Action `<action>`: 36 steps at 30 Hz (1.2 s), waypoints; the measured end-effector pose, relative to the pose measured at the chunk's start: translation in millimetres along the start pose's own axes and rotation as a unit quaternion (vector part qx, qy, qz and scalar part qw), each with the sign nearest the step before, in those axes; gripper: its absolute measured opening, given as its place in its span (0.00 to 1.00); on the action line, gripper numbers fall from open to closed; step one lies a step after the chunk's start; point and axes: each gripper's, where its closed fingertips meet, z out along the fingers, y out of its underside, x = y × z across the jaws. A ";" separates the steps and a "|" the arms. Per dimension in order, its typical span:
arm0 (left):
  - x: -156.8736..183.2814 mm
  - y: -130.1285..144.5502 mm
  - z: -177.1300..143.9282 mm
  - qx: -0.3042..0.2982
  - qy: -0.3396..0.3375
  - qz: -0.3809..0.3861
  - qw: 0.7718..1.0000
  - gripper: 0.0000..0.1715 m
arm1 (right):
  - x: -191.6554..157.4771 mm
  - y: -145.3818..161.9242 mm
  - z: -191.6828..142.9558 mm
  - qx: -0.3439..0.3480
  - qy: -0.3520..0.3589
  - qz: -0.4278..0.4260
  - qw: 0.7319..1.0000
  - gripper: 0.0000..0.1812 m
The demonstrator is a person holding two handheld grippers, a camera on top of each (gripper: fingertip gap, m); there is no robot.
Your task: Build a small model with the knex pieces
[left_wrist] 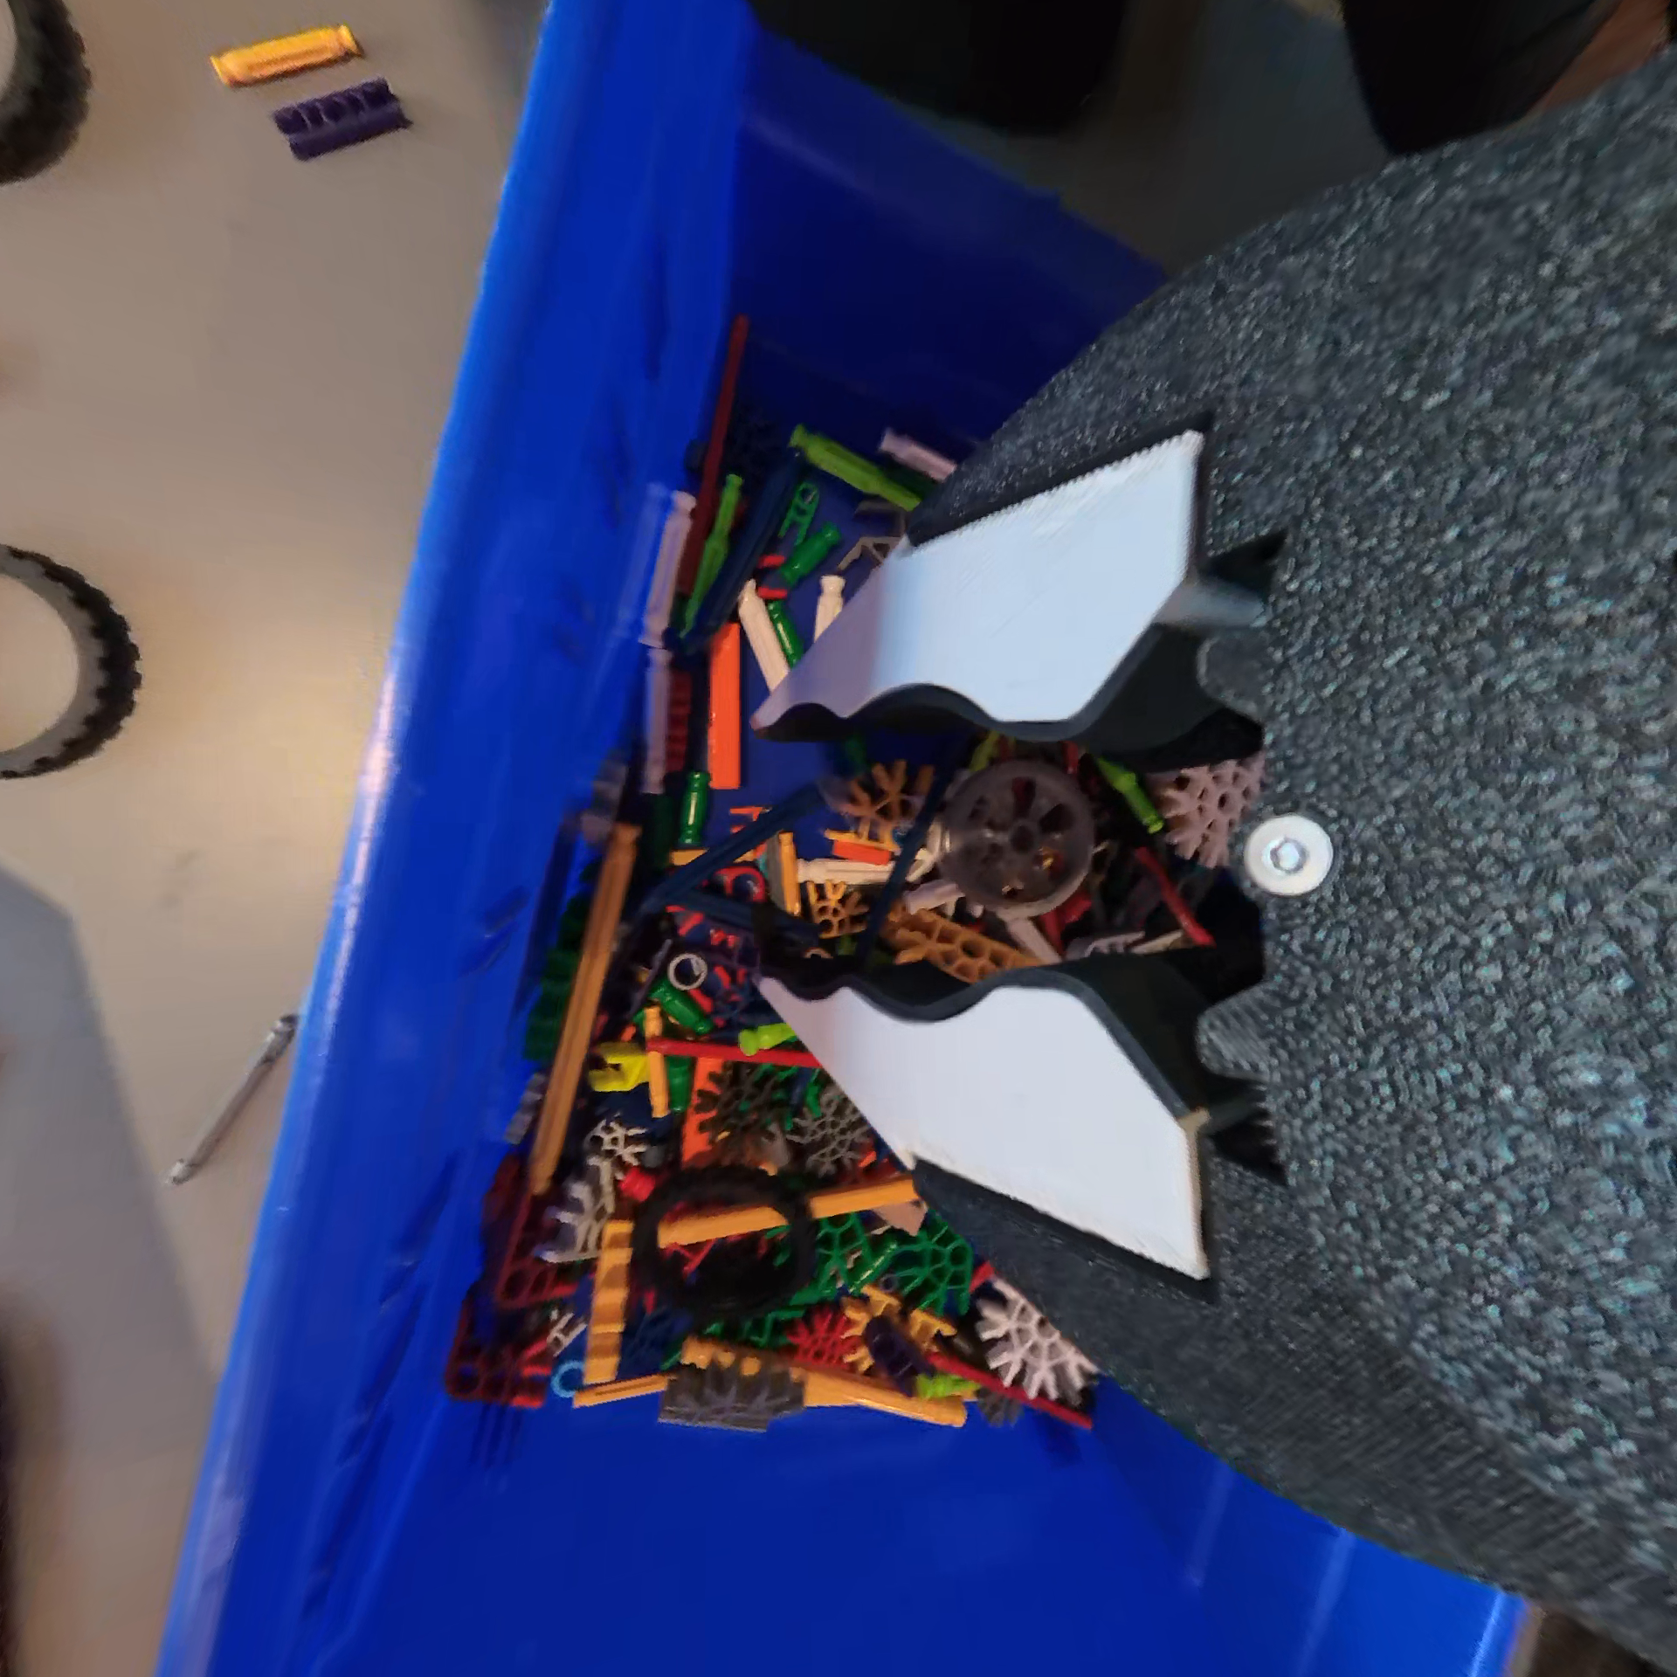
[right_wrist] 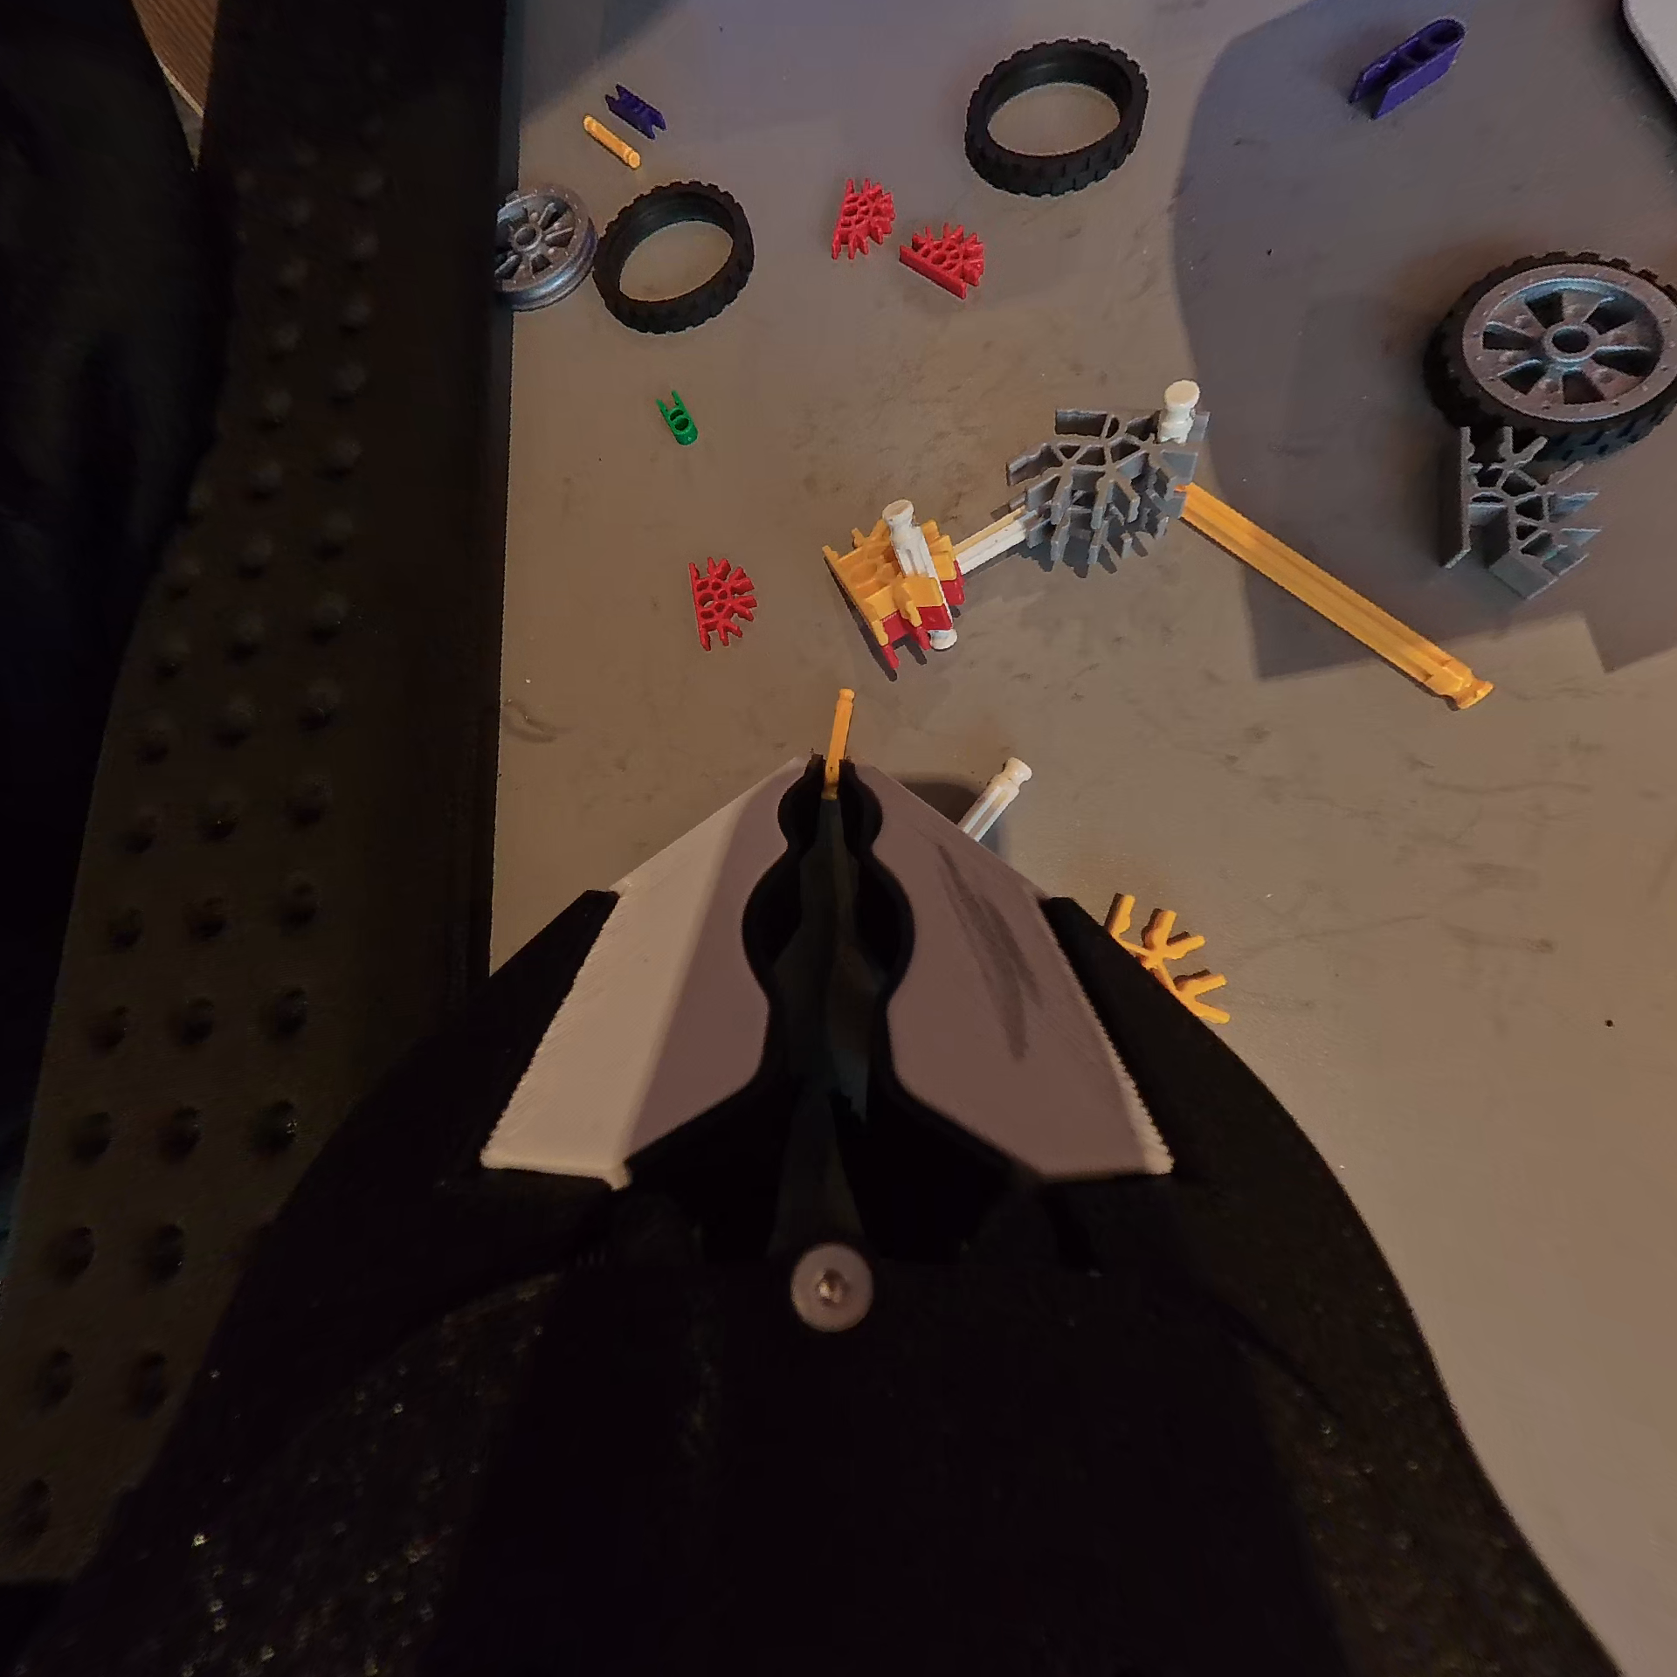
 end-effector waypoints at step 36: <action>17.6 30.6 4.1 -0.052 0.061 -0.030 0.996 0.36 | -0.5 0.0 -0.3 0.000 -0.002 -0.001 1.000 0.02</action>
